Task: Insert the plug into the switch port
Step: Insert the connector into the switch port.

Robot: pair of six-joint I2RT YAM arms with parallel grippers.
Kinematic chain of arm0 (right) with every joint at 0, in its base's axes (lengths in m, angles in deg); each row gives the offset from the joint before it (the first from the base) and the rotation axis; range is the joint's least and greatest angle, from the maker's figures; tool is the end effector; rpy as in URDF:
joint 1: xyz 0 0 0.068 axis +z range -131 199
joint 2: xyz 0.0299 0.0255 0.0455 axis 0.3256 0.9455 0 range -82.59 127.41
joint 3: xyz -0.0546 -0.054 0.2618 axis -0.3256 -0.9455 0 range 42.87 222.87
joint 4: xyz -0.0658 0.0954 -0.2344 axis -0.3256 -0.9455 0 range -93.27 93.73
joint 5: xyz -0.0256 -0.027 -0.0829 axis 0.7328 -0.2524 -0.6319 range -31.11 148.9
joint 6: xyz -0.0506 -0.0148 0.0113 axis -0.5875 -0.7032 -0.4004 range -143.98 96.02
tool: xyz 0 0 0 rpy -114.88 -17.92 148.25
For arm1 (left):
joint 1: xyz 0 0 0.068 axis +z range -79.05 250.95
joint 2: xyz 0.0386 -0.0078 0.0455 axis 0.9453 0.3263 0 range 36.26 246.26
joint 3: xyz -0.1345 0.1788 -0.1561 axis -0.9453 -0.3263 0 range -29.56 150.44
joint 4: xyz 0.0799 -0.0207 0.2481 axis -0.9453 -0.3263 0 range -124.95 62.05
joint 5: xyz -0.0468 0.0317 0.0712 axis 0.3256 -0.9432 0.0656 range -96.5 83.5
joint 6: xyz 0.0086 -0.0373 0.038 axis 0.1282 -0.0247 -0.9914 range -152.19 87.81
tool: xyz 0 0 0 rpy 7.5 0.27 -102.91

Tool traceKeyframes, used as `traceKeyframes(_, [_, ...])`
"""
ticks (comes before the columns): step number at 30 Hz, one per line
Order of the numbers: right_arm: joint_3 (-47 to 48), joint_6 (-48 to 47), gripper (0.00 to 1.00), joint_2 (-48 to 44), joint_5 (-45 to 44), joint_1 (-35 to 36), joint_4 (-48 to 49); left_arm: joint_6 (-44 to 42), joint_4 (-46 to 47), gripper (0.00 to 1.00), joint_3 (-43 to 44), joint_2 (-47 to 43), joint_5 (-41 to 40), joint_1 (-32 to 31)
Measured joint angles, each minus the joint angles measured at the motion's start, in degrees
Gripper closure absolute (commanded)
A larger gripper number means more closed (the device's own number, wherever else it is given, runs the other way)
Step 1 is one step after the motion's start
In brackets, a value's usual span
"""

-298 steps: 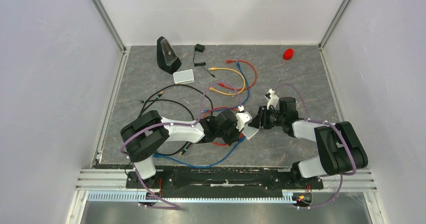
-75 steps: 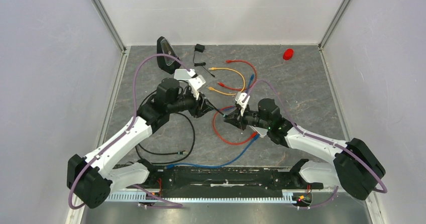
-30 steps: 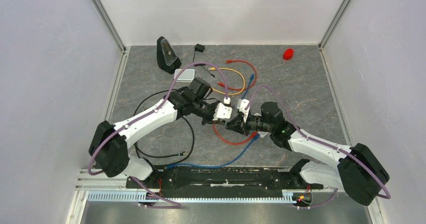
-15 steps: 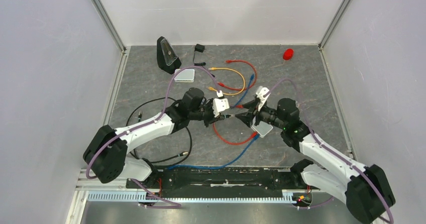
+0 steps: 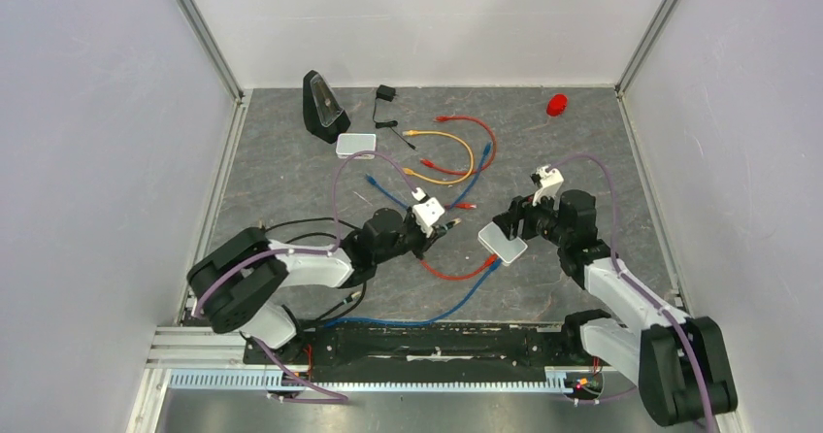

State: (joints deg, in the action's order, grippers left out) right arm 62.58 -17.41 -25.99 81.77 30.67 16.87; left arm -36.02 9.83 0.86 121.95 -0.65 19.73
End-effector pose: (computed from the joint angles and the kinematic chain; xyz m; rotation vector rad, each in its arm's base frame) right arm 0.1974 0.0548 0.1918 -0.3497 1.9693 0.6011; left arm 0.1810 -0.2311 0.1766 0.9550 1.6759 -0.6581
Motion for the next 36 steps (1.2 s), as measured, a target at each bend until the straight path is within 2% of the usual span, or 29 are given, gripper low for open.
traceKeyframes(6, [0.00,0.79,0.36,7.34,3.74,-4.42,-0.76,5.44,9.55,0.98,-0.50,6.54,-4.37,-3.87])
traceKeyframes(12, [-0.37,1.86,0.38,9.99,4.72,-6.01,-0.31,7.74,13.88,0.98,-0.70,12.02,-8.96,-7.30])
traceKeyframes(24, [-4.74,6.84,0.46,14.21,5.27,-6.27,6.14,10.71,16.31,0.98,2.05,19.54,-12.28,-12.81])
traceKeyframes(36, [-7.34,10.78,0.51,14.51,5.09,-6.32,10.71,11.15,15.80,0.98,4.02,21.66,-14.49,-15.82])
